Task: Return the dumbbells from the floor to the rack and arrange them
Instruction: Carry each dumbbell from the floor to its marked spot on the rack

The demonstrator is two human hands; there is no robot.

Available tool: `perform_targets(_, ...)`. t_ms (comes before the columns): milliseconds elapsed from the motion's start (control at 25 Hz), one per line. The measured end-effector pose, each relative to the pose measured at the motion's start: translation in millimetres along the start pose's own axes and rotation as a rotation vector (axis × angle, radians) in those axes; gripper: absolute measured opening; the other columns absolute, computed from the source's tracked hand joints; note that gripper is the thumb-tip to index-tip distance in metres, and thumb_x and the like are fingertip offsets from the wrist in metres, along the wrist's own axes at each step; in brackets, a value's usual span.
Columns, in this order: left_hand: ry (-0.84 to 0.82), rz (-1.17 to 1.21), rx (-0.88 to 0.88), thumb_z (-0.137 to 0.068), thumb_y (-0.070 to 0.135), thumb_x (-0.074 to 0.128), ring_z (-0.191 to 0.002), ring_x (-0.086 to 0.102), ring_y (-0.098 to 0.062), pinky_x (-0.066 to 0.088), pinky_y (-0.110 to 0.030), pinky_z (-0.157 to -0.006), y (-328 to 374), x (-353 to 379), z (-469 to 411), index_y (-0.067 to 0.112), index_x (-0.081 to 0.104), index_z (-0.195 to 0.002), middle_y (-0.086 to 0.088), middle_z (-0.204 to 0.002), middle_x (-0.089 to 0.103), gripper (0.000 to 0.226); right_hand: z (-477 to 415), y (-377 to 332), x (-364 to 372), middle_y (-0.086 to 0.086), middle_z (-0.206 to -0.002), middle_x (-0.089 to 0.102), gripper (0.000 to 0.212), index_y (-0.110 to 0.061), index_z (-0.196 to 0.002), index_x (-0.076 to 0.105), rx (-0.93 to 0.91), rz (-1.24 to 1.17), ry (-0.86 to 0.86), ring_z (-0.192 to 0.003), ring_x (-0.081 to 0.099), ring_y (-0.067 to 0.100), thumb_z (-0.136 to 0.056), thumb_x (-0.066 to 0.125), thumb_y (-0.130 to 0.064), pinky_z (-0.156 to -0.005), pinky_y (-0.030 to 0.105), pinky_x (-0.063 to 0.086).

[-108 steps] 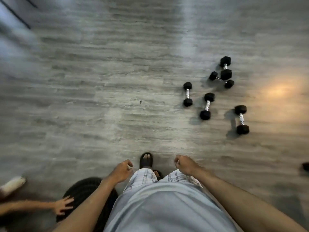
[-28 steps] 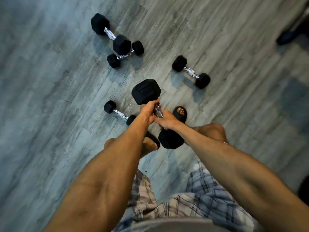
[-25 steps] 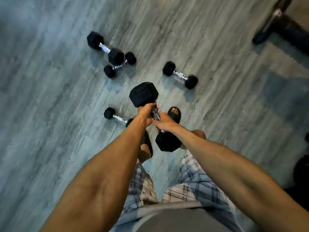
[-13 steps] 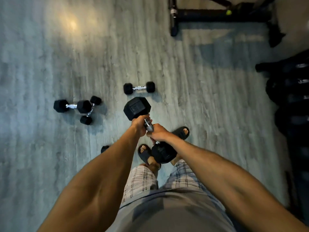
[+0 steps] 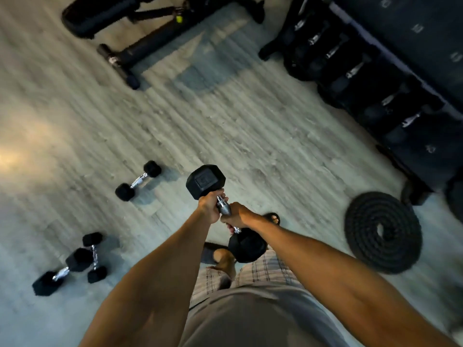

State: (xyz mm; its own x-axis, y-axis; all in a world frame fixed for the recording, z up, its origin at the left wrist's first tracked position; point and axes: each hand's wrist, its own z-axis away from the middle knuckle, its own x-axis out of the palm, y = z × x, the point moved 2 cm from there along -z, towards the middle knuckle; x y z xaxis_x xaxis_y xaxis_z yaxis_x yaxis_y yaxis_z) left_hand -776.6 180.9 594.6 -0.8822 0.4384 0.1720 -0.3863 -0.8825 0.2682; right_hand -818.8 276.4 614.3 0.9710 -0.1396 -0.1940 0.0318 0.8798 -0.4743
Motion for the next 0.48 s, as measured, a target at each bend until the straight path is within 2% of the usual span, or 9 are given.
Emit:
perform_targets(280,-0.059,-0.214,-0.027,-0.091,0.000,0.057,-0.061,0.052,-0.020,0.046,-0.028,-0.060,-27,155,-8,0.005,0.058,-0.079,-0.006,-0.064,0.053,0.013,29,84,-117,0.004,-0.056,0.061,0.009,-0.004,-0.081,0.054,0.019,-0.215,0.083,-0.042,0.057,0.011,-0.086,0.057,-0.011,-0.047,0.021,0.047)
perform_targets(400,-0.078,-0.305,-0.025,-0.091,0.000,0.057,-0.060,0.052,-0.019,0.047,-0.026,-0.060,-38,219,-14,0.005,0.059,-0.077,-0.004,-0.053,0.057,0.015,33,117,-162,0.004,-0.059,0.060,0.009,-0.005,-0.080,0.053,0.018,-0.303,0.148,-0.042,0.056,0.009,-0.086,0.057,-0.012,-0.048,0.020,0.048)
perform_targets(480,-0.099,-0.372,-0.048,-0.092,0.001,0.057,-0.061,0.052,-0.019,0.046,-0.027,-0.061,-44,259,-19,0.005,0.060,-0.079,-0.005,-0.057,0.057,0.014,33,140,-189,0.004,-0.066,0.059,0.011,-0.010,-0.078,0.053,0.043,-0.419,0.168,-0.045,0.056,0.008,-0.087,0.057,-0.014,-0.058,0.024,0.056)
